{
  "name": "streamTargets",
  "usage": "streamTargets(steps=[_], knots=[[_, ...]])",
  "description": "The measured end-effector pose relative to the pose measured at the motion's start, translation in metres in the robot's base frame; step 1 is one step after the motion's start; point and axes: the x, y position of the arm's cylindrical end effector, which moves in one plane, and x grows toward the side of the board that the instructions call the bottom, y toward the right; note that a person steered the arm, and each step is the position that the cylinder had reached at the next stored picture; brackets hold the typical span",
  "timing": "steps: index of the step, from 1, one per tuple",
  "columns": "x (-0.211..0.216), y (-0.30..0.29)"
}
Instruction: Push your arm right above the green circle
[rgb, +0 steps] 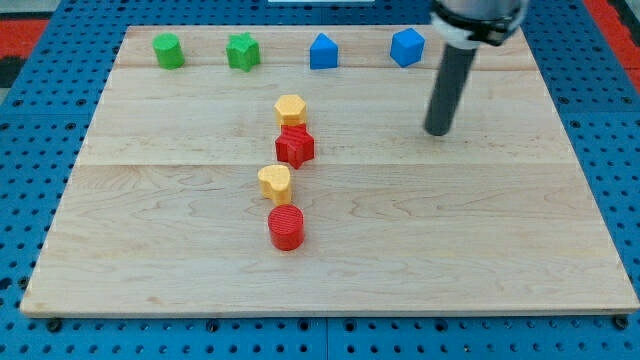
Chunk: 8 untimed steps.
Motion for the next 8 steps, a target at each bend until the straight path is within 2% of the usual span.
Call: streamTargets(steps=[1, 2, 3, 4, 6, 7, 8], knots=[[-0.017, -0.005], [-0.062, -0.017], [-0.088, -0.092], [-0.097, -0.120], [-0.097, -0.130], [-0.097, -0.188], [-0.124, -0.179]])
